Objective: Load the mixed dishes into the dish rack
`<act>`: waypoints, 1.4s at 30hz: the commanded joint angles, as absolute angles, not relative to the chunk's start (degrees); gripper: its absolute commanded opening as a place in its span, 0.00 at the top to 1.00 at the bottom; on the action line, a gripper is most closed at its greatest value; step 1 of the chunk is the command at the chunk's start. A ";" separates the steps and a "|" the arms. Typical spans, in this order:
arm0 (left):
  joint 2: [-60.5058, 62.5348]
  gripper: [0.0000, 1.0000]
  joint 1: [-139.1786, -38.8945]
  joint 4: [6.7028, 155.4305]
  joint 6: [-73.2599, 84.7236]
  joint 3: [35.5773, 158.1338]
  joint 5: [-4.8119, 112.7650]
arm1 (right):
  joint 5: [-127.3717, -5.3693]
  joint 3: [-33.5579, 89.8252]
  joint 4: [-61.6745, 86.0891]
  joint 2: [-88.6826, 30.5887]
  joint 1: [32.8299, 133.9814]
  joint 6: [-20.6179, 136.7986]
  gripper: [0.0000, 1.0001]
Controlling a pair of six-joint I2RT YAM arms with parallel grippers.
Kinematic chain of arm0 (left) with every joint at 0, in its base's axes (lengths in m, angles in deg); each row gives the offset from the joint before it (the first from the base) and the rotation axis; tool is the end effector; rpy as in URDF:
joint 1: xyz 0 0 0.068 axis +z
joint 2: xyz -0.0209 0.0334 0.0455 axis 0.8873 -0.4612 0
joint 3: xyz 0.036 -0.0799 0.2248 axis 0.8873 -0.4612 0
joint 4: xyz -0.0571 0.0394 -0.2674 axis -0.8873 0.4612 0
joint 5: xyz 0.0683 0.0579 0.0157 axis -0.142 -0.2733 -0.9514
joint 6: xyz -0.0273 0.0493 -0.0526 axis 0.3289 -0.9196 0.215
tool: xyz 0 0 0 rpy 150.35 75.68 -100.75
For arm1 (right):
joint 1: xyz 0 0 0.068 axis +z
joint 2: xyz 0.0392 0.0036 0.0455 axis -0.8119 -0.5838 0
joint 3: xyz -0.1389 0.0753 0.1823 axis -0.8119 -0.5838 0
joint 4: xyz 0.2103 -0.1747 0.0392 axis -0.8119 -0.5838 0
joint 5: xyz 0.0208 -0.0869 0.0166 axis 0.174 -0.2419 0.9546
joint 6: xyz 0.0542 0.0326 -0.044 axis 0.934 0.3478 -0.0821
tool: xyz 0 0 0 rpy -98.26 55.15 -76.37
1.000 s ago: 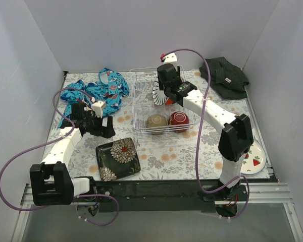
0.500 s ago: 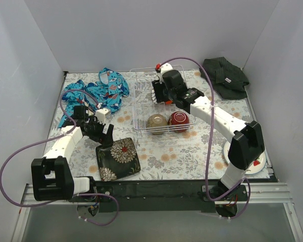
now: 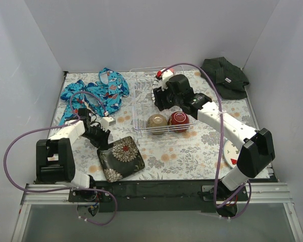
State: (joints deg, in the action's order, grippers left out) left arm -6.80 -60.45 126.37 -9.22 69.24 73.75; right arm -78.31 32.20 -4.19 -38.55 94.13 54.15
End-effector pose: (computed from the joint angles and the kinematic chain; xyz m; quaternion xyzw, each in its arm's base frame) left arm 0.2534 -0.0216 0.0965 0.0280 0.9675 -0.2380 0.0803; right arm 0.3201 0.2608 0.2893 -0.2531 0.8180 0.1579 0.4919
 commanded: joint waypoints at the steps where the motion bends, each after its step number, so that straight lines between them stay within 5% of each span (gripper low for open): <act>1: -9.19 0.98 -60.34 130.45 -16.13 72.57 77.17 | -65.94 34.67 -3.98 -39.89 93.83 52.33 0.31; 8: 5.03 1.00 -60.08 134.40 -23.06 75.31 76.83 | -41.36 39.42 -4.25 -45.78 93.74 46.80 0.26; 23: 22.19 1.00 -59.99 136.17 -26.68 76.98 79.90 | -22.35 53.21 -6.35 -59.40 97.34 43.90 0.30; 42: 23.95 1.00 -60.34 134.94 -22.55 85.68 92.03 | -27.69 65.17 -11.37 -70.83 106.04 34.84 0.29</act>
